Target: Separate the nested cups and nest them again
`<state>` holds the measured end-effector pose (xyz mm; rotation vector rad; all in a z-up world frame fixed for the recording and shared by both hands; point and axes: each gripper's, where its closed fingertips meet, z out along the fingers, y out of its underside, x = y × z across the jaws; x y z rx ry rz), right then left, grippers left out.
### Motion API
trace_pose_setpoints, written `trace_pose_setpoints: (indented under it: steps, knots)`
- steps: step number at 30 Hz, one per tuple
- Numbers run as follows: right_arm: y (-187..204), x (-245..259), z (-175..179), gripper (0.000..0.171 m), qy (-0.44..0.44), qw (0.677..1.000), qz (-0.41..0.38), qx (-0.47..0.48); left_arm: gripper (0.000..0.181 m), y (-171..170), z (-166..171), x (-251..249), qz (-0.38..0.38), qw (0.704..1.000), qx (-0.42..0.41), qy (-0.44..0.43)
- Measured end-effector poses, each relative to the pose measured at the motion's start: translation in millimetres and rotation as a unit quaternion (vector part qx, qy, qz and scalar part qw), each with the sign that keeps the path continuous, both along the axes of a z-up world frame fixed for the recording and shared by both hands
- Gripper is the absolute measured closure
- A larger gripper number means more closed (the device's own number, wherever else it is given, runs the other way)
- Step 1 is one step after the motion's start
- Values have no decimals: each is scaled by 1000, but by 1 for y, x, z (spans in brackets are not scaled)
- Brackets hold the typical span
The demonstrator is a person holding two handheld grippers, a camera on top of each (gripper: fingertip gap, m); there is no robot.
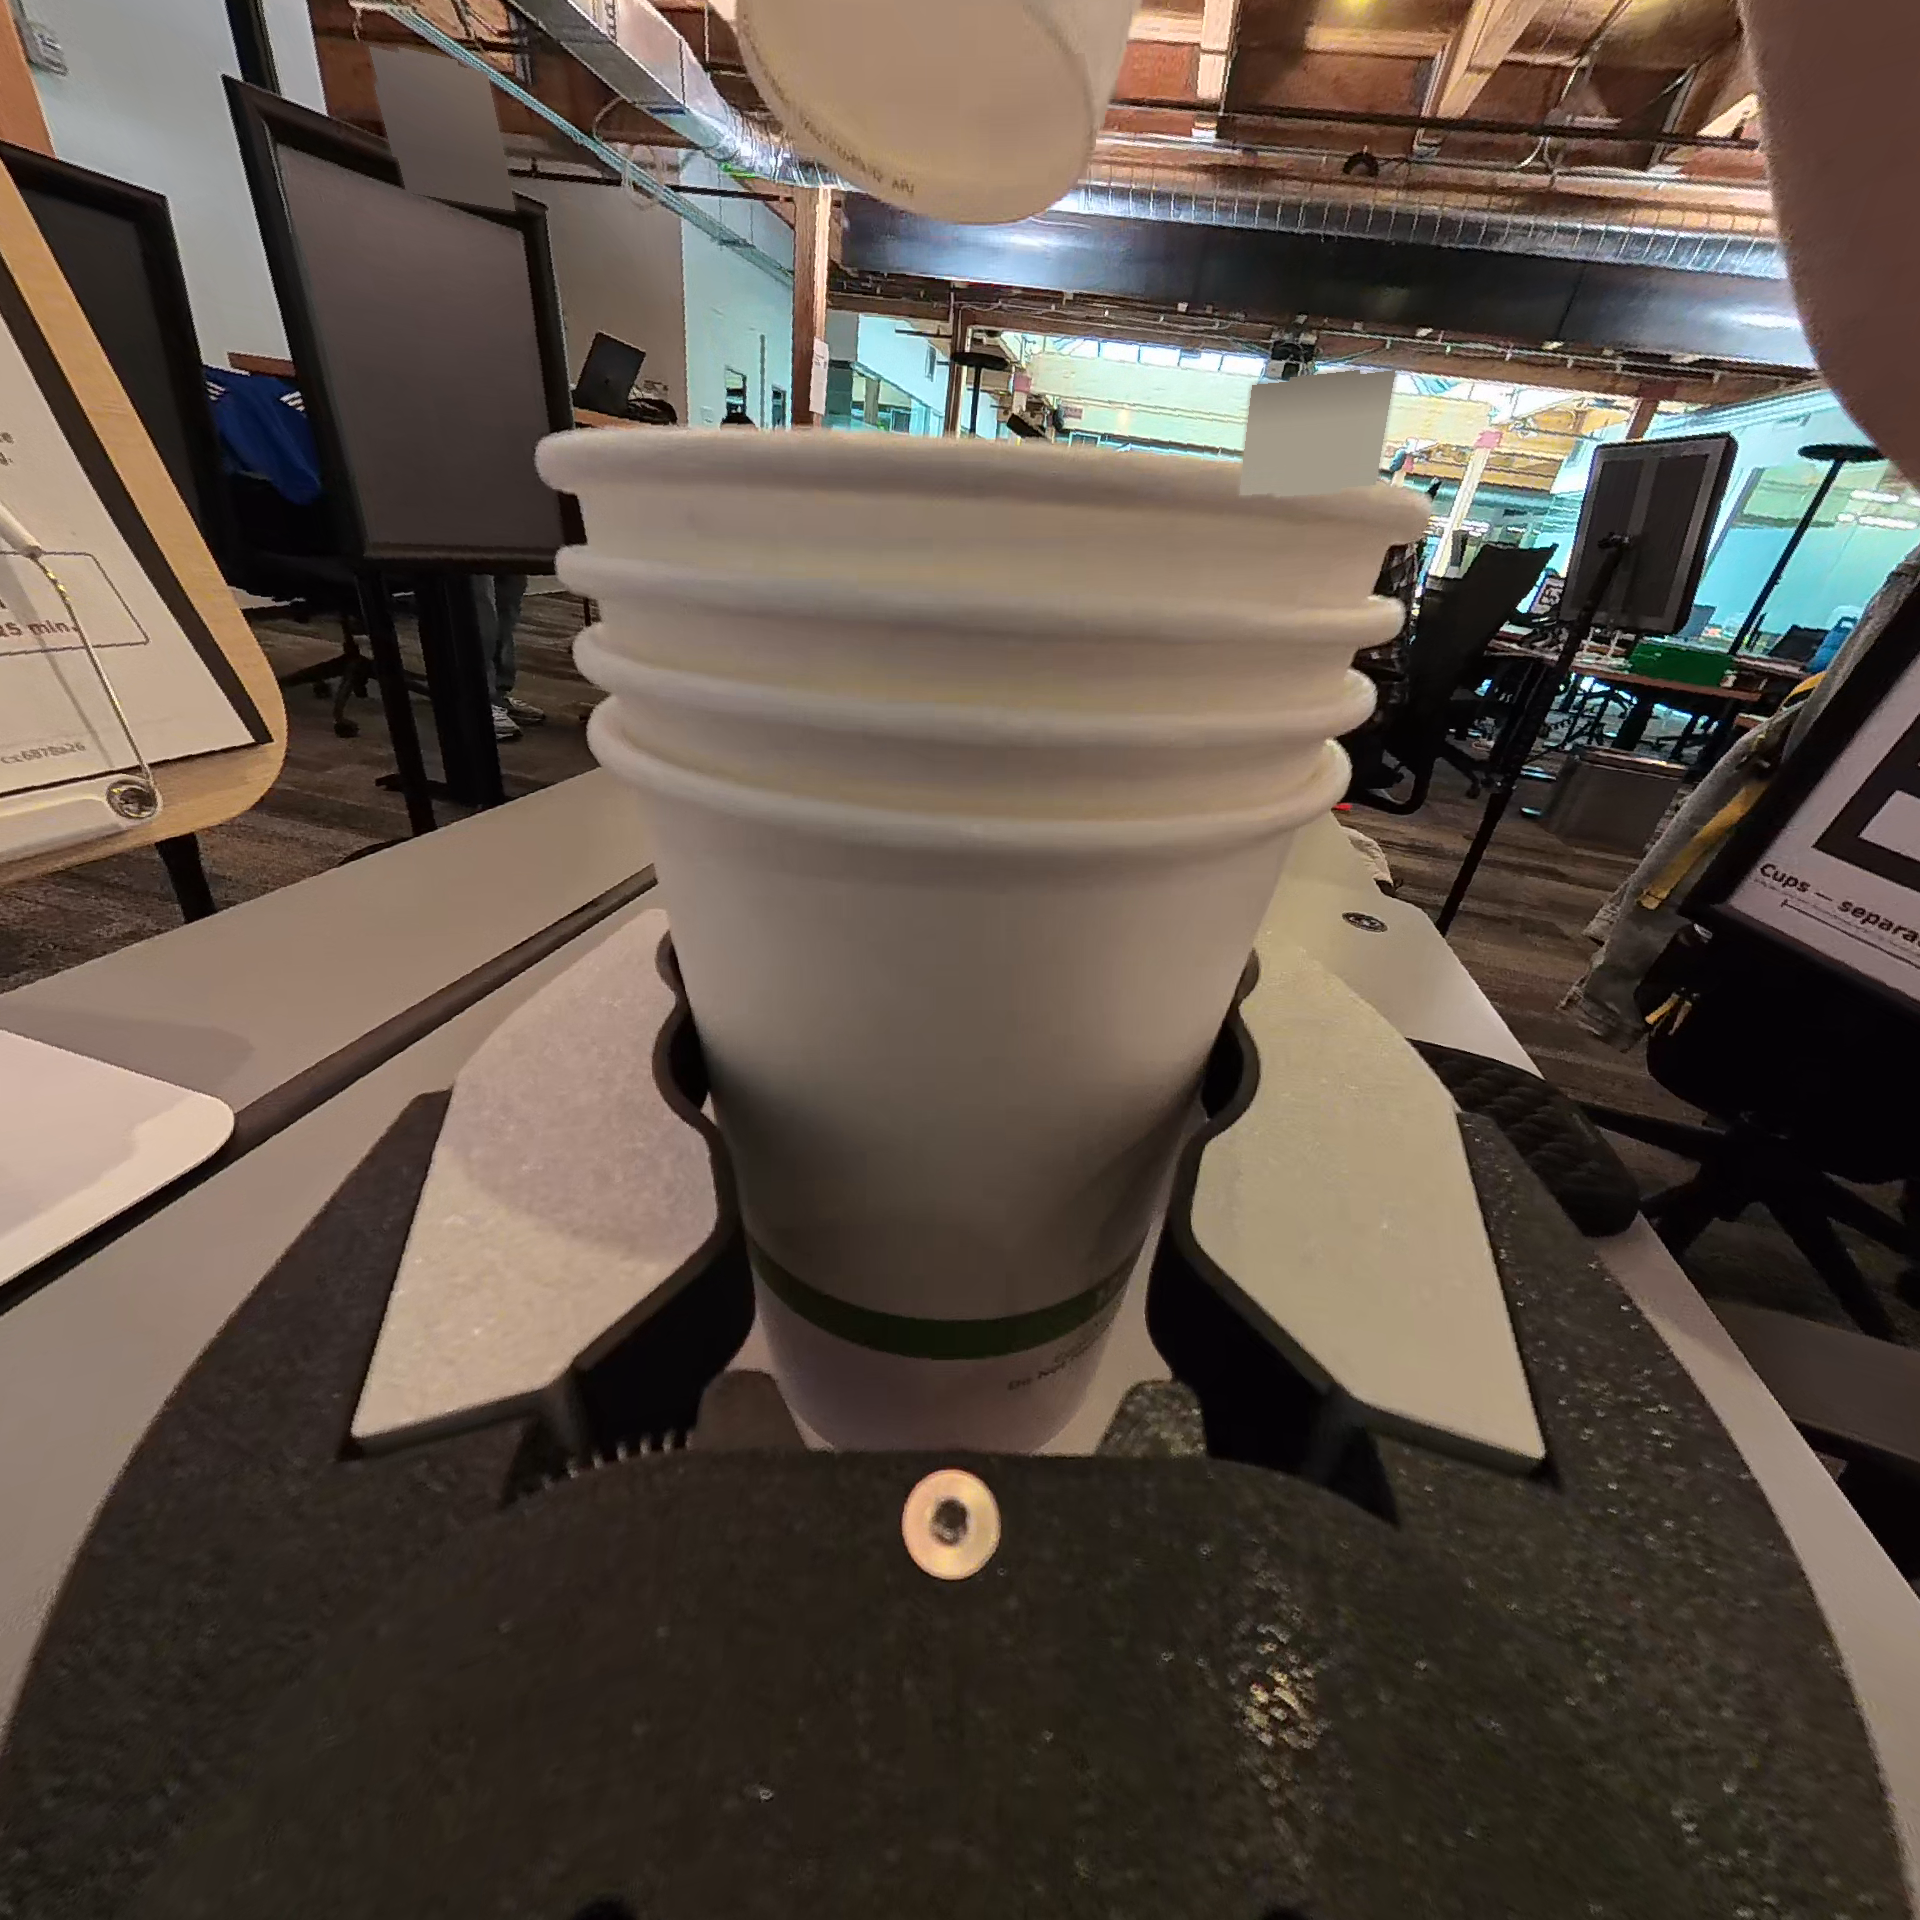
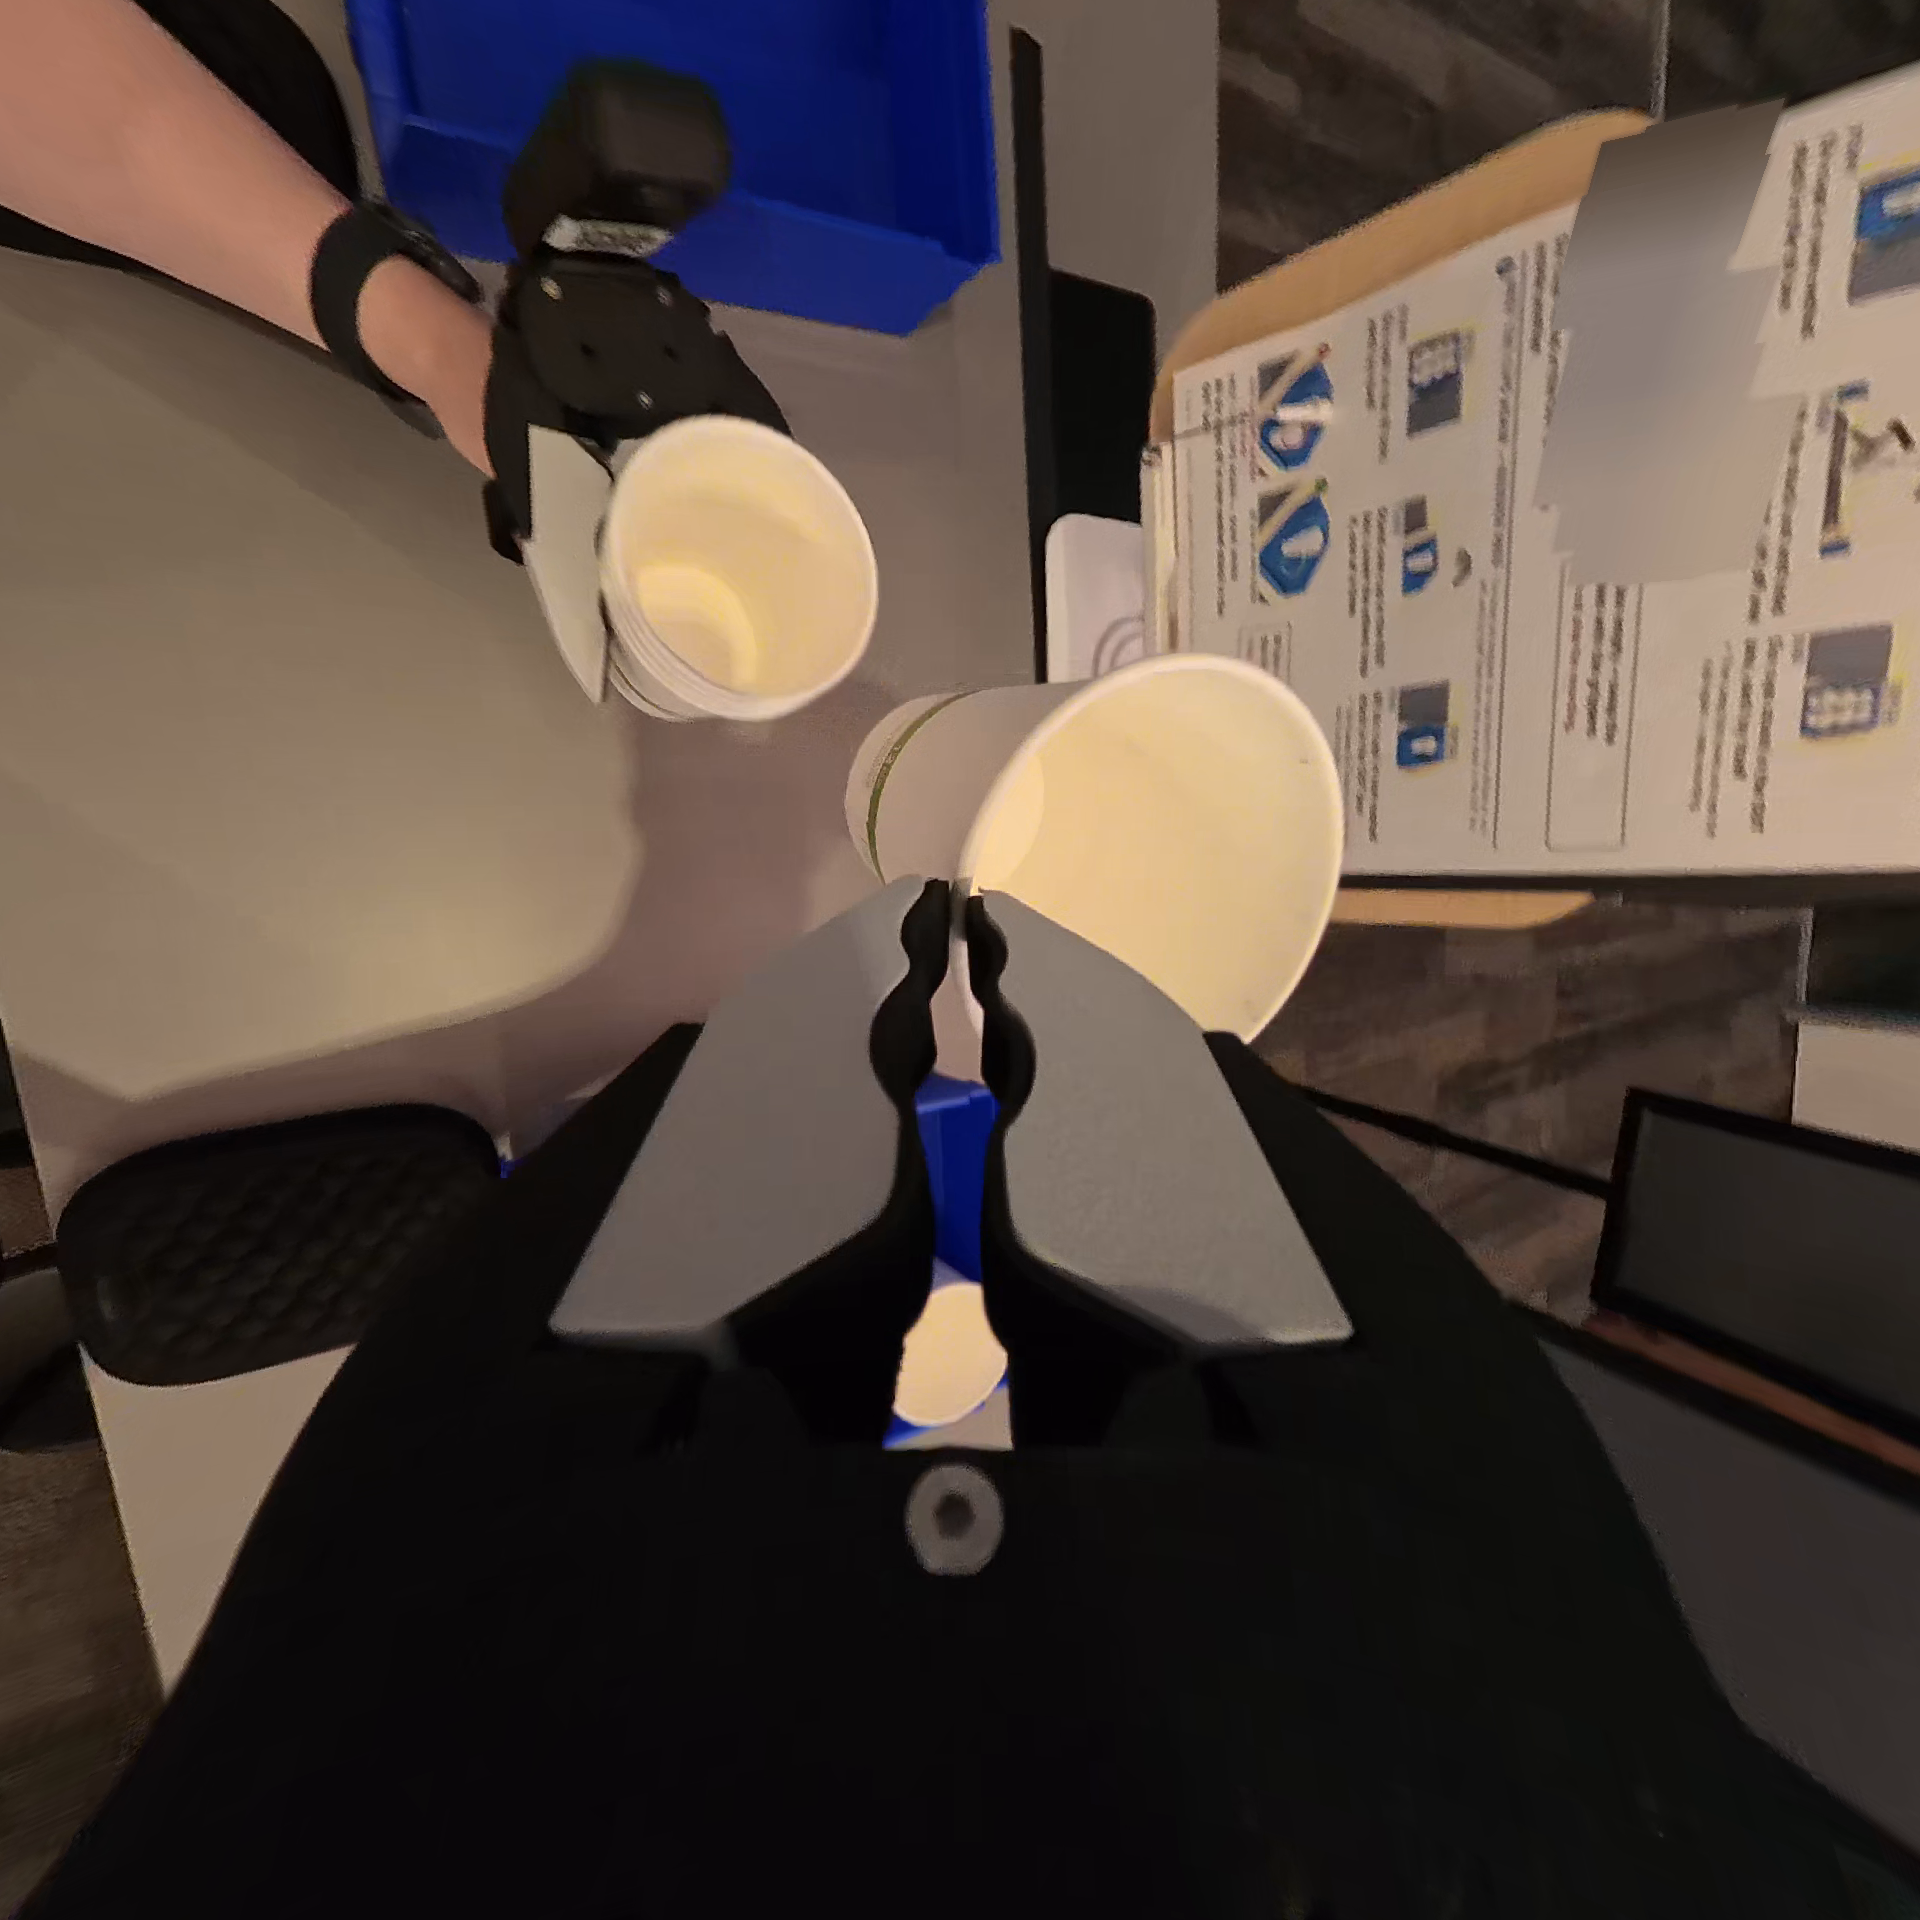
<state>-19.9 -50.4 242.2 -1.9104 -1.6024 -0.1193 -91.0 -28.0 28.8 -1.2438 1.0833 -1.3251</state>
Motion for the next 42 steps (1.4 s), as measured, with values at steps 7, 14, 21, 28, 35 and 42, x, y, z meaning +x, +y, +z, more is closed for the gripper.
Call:
trace_pose_setpoints:
  steps: [7, 14, 21, 28, 35, 42]
  knots:
    - [14, 72, 1, 168, -15, 994, -110, -2, 86, 1, 0, -1, 3, 1000, 1, 0]
    - [26, 131, -30, 168, -25, 982, -186, -16, 86, 3, 0, -1, 5, 1000, 1, 0]
    - [39, 175, -87, 168, -39, 971, -233, -42, 86, 4, -1, -1, 5, 1000, -2, 0]
    - [49, 212, -175, 168, -49, 958, -271, -85, 86, 4, 1, -2, 4, 1000, -3, -4]
    - [47, 216, -236, 167, -36, 957, -262, -121, 86, 6, 0, -3, 6, 1000, -5, -3]
    - [46, 214, -269, 167, -65, 959, -245, -123, 86, 6, 0, -2, 7, 1000, -3, -2]
